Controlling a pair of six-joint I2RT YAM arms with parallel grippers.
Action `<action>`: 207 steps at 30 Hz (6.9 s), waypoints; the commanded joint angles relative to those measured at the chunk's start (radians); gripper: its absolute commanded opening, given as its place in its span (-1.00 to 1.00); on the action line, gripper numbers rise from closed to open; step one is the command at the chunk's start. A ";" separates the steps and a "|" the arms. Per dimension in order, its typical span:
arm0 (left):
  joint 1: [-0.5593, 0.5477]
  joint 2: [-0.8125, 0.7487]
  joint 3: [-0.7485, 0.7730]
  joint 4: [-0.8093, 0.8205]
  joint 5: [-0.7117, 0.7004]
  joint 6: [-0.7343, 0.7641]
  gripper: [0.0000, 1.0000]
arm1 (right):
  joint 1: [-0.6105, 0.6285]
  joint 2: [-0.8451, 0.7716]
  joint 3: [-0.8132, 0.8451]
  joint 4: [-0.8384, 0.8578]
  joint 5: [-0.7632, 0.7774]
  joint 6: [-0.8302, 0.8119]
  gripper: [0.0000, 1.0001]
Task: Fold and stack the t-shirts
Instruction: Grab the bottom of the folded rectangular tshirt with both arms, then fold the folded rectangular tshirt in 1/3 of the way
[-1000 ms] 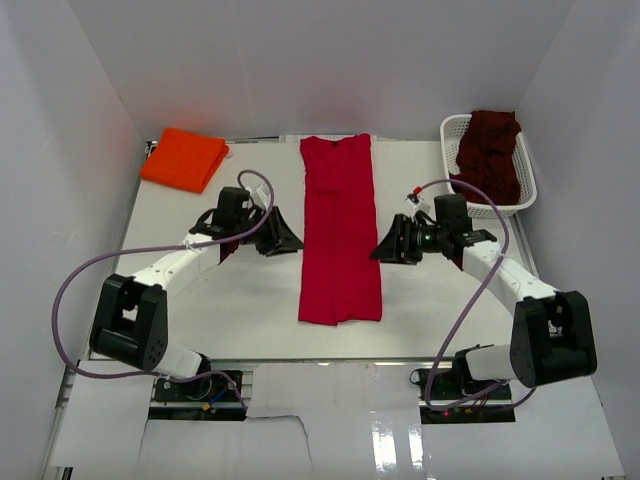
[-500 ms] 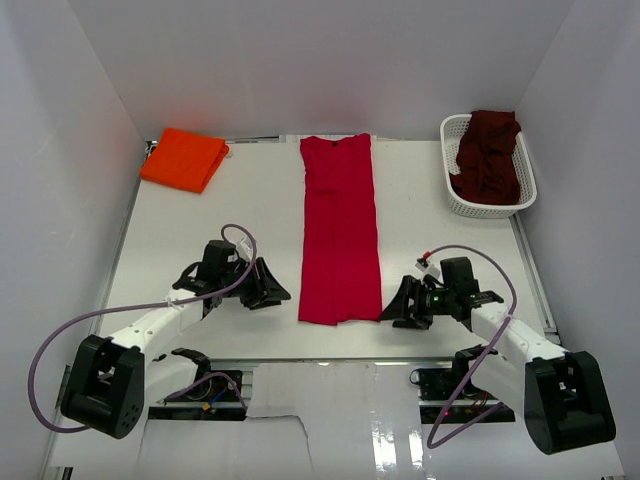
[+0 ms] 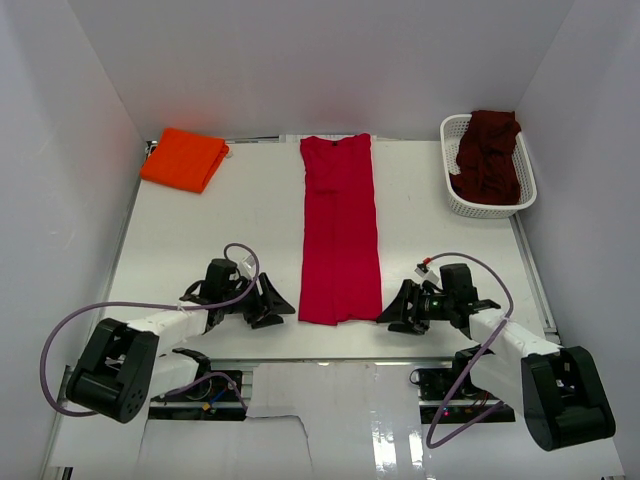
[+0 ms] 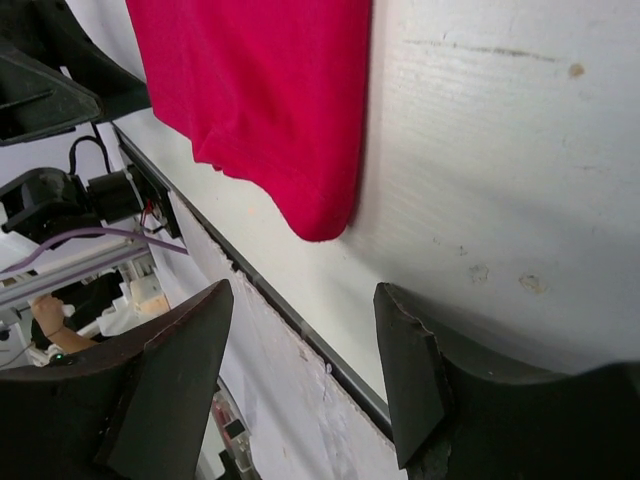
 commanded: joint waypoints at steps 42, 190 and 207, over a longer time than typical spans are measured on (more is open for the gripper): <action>-0.080 0.135 -0.040 0.125 -0.183 -0.130 0.18 | 0.138 0.172 -0.006 0.259 0.218 0.188 -0.84; 0.101 0.999 1.551 -0.502 -0.077 0.076 -1.00 | -0.040 1.024 1.457 -0.330 0.069 -0.191 -0.85; 0.101 1.116 1.678 -0.508 -0.077 0.076 -1.00 | -0.056 1.143 1.540 -0.329 0.066 -0.186 -0.85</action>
